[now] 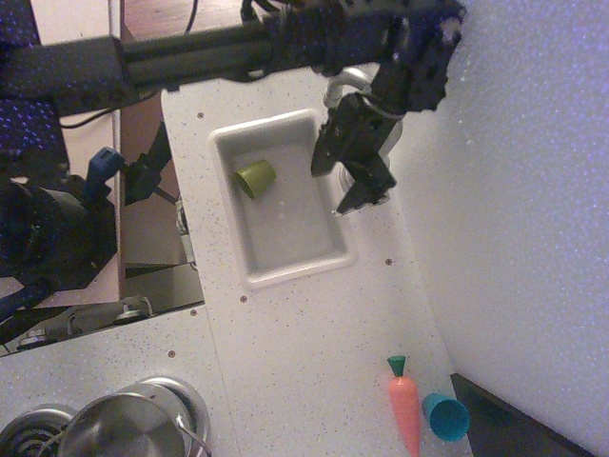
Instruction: Turn faucet left
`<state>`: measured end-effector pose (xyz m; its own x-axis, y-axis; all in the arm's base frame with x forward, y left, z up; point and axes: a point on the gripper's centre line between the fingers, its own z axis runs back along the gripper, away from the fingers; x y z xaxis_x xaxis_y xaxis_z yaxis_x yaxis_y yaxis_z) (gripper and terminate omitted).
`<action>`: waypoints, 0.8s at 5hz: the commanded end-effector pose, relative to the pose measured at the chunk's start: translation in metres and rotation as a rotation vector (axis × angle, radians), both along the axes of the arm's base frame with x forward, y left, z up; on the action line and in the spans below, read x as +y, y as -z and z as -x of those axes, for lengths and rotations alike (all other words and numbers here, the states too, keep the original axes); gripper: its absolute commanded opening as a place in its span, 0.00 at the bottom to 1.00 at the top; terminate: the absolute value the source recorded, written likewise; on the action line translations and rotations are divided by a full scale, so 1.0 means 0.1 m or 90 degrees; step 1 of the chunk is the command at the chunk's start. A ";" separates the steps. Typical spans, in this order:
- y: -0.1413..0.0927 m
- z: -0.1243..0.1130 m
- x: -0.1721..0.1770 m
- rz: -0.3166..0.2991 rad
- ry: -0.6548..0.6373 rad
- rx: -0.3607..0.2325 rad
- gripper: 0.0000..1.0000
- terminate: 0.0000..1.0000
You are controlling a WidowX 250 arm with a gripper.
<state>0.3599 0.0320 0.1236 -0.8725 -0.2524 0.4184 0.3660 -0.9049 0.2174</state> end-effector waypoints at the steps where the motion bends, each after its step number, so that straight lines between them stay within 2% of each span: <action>1: 0.32 0.02 0.18 -0.201 -0.046 0.085 1.00 0.00; 2: 0.38 0.08 0.25 -0.341 -0.044 0.131 1.00 0.00; 3: 0.39 0.18 0.26 -0.303 -0.023 0.153 1.00 0.00; 4: 0.36 0.21 0.34 -0.284 -0.012 0.150 1.00 0.00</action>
